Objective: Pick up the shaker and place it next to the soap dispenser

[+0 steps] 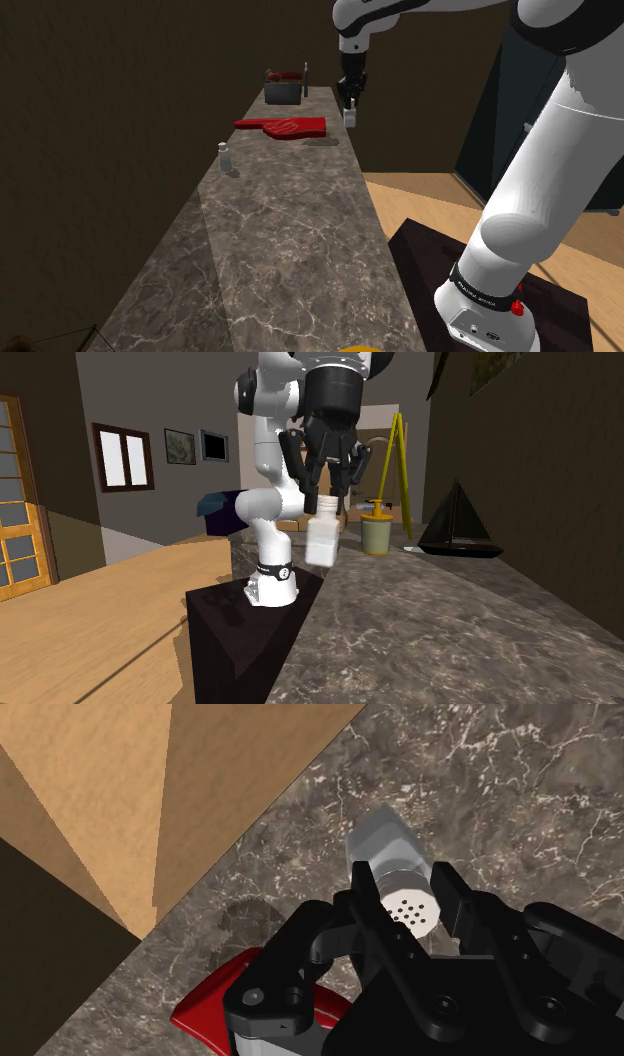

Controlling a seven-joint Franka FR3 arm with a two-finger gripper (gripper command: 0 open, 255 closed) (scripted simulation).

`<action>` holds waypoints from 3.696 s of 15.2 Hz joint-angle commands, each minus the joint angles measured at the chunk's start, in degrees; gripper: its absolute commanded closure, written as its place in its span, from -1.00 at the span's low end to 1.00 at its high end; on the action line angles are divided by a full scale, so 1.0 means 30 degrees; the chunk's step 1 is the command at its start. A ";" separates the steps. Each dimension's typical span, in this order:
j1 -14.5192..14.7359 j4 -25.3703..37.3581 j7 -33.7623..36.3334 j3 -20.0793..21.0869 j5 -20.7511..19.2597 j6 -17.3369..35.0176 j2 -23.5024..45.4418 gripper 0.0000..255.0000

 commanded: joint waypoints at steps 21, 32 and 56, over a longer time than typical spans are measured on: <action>0.0487 0.3311 0.0527 0.0565 -0.0248 -0.4717 -0.1349 1.00; 0.1554 -0.3234 0.4407 0.3296 -0.0580 -0.5501 -0.8244 1.00; 0.4200 -0.7562 1.3180 1.1177 0.5534 -1.0643 -1.7420 1.00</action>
